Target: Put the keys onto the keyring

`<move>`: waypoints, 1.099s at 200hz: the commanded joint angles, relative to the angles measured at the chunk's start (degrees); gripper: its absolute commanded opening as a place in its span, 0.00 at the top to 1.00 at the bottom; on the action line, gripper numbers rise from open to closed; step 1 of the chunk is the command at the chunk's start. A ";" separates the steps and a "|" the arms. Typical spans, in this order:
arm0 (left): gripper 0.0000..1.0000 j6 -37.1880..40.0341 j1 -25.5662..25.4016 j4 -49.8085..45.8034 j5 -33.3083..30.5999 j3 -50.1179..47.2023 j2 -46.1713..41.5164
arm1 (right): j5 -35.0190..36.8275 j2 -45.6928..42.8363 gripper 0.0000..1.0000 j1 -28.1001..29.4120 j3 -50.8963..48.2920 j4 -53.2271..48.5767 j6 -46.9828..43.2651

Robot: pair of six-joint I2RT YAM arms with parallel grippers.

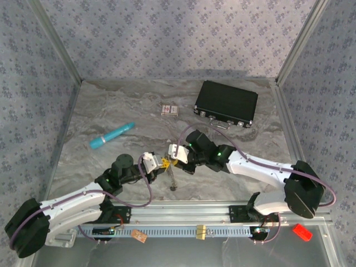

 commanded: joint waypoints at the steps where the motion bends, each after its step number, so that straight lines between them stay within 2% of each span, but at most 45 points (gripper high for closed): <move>1: 1.00 1.03 0.35 0.42 0.77 1.58 -0.83 | -1.24 -1.02 1.00 -0.20 1.30 -2.41 -0.38; 102: 1.00 1.06 0.43 0.48 0.85 1.66 -1.00 | -3.57 3.42 1.00 0.16 3.37 -6.10 -1.61; 174: 1.00 1.35 0.39 0.64 1.19 1.74 -0.18 | -5.23 1.43 1.00 -0.53 4.42 -5.29 -1.55; 220: 1.00 1.41 0.39 0.14 1.21 1.84 -0.12 | -3.48 0.28 1.00 -0.96 3.99 -4.58 -1.26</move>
